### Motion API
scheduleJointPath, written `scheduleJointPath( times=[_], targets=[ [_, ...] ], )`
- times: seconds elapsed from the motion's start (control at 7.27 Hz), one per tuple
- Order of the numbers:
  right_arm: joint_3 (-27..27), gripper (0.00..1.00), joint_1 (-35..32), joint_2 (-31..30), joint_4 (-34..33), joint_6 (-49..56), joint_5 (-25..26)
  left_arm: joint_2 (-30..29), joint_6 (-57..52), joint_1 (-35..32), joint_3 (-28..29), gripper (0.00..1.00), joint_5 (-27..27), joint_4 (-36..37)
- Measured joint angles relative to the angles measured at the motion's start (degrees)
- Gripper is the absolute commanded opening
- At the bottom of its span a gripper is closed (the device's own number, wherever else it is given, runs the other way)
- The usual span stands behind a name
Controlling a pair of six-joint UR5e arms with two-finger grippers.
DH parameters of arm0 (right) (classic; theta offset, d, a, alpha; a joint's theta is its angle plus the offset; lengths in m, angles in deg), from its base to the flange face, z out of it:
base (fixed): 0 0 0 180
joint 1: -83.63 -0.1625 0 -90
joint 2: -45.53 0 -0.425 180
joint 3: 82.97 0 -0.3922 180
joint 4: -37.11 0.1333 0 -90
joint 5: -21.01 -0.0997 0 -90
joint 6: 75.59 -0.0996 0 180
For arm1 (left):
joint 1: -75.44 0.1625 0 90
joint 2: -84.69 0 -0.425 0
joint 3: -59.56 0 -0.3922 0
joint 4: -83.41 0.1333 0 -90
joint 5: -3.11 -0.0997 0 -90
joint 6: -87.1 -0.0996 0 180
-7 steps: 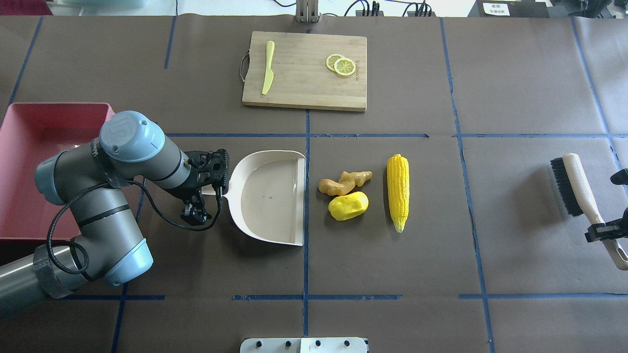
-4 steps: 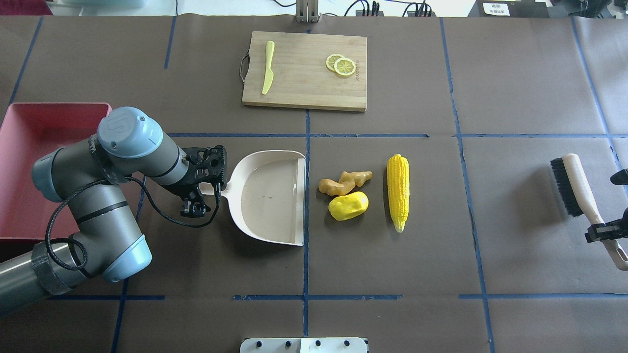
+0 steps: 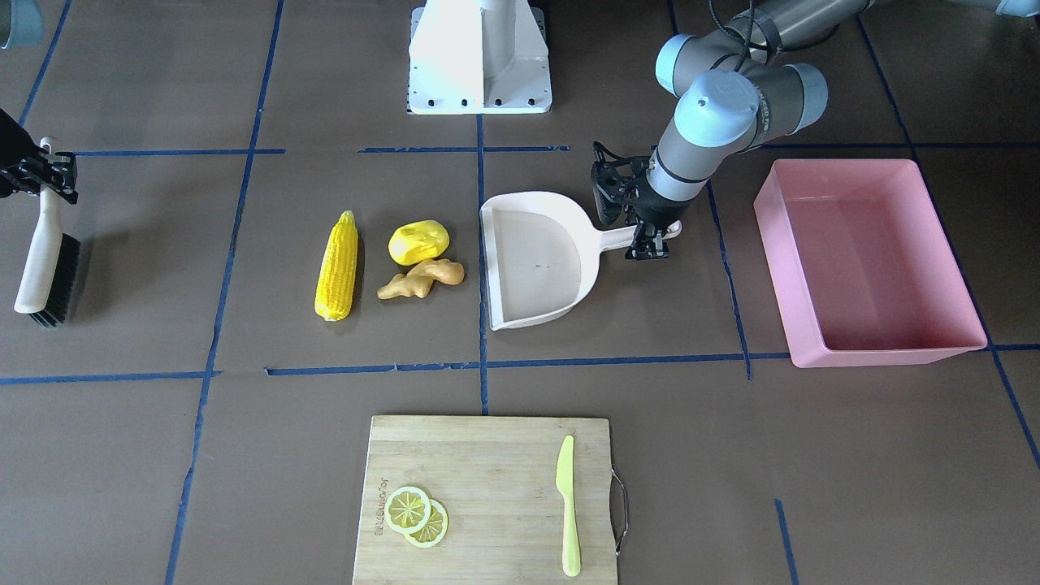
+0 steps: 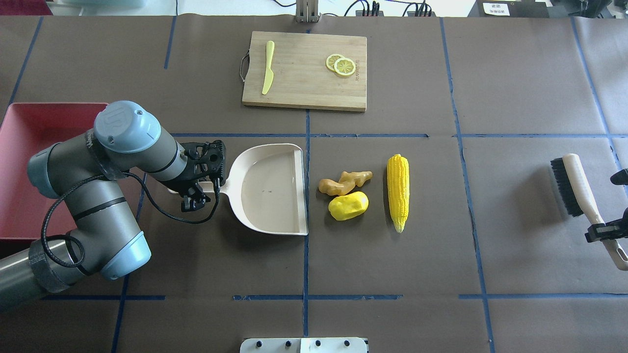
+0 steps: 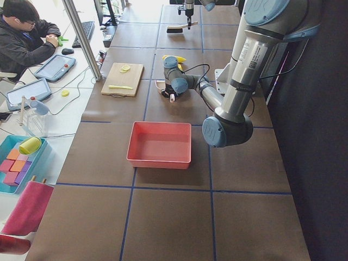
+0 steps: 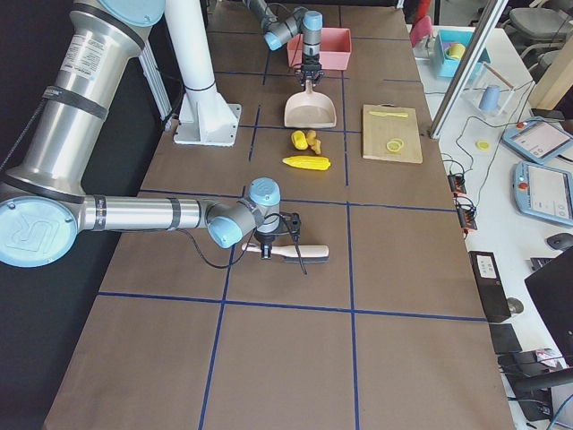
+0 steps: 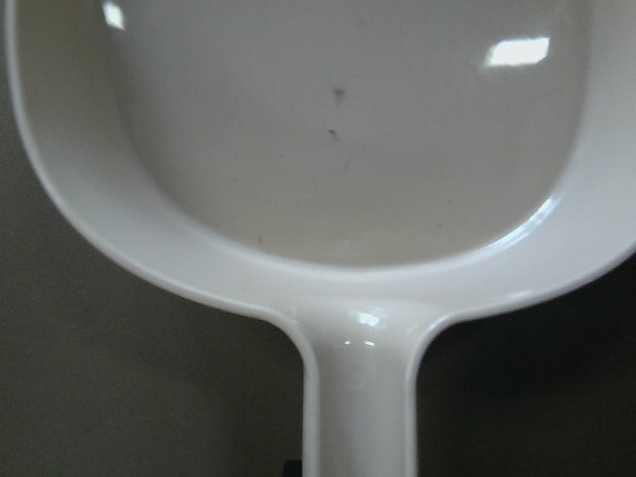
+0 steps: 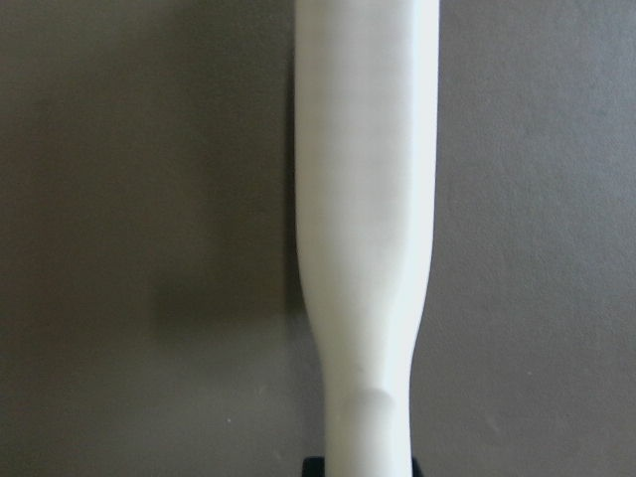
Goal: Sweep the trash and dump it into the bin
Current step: 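Hold the dustpan steady with the left gripper on the table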
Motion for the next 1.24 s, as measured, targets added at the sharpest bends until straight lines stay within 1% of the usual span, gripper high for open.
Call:
scheduleJointPath(
  times=[0.14,0.28,0.55,0.96,1.24],
  targets=[
    [0.0,0.0,0.0,0.0,0.0,0.0,0.01,-0.17,-0.26,-0.02,-0.13,0.01,-0.15,0.08],
    [0.0,0.0,0.0,0.0,0.0,0.0,0.01,-0.44,-1.43,-0.14,-0.29,0.0,-0.36,0.16],
    [0.0,0.0,0.0,0.0,0.0,0.0,0.03,-0.85,-4.14,-0.47,-0.63,0.0,-0.92,1.36],
    [0.0,0.0,0.0,0.1,0.0,-0.05,0.02,-2.25,-4.87,-0.07,-1.3,0.0,-4.6,5.34],
    [-0.01,0.0,0.0,0.16,0.0,-0.14,-0.07,-2.85,-5.45,0.09,-1.25,0.0,-4.92,7.23]
  ],
)
